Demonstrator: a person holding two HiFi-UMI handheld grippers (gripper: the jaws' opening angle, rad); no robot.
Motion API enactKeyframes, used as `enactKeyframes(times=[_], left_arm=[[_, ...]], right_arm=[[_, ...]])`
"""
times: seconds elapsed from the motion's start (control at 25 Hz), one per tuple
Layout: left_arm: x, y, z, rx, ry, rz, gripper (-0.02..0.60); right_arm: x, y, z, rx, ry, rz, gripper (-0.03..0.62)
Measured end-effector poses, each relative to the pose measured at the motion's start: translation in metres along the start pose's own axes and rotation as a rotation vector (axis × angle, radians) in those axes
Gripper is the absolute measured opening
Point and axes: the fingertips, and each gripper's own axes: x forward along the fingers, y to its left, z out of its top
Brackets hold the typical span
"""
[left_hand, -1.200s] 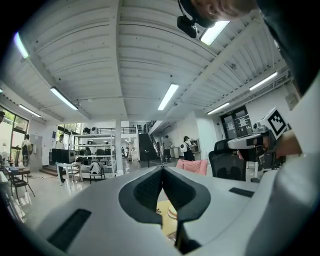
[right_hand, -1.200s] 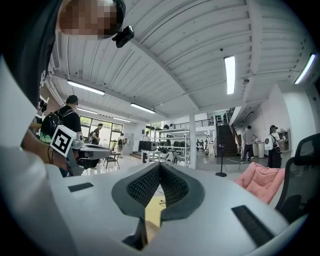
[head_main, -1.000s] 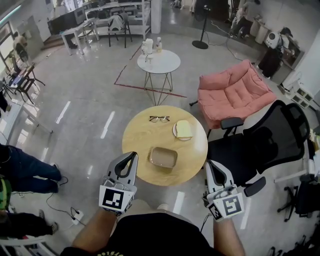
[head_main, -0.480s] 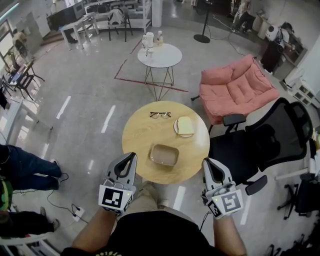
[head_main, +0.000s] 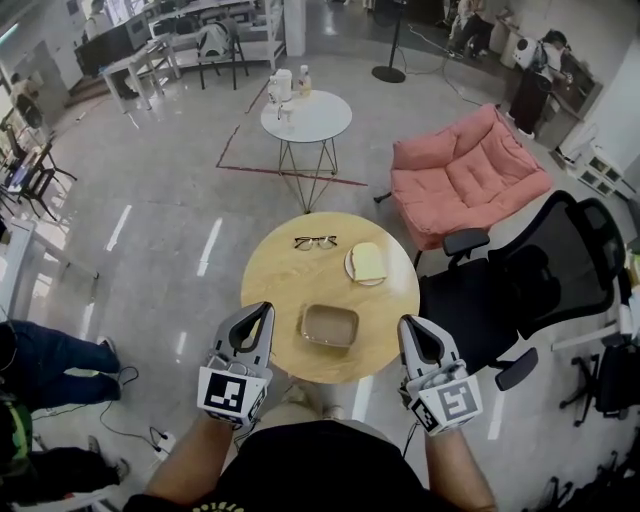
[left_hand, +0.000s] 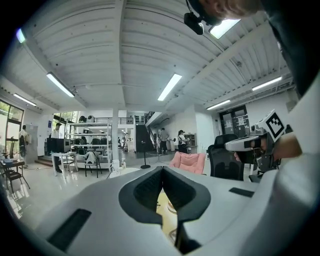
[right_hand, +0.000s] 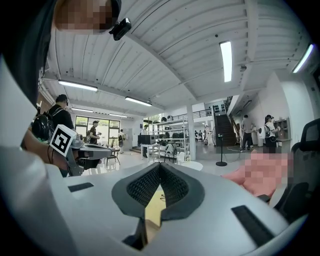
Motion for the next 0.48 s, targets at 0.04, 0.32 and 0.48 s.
enactKeyframes(times=[0.04, 0.32, 0.48], left_arm=[[0.005, 0.003, -0.003, -0.004, 0.006, -0.007, 0.017], [0.037, 0.022, -0.028, -0.039, 0.063, -0.033, 0.017], [0.051, 0.027, -0.038, -0.054, 0.087, -0.047, 0.017]], right_arm=[[0.005, -0.001, -0.002, 0.002, 0.005, -0.002, 0.015], [0.041, -0.01, -0.019, 0.023, 0.046, -0.01, 0.015], [0.055, -0.014, -0.027, 0.031, 0.076, -0.008, 0.015]])
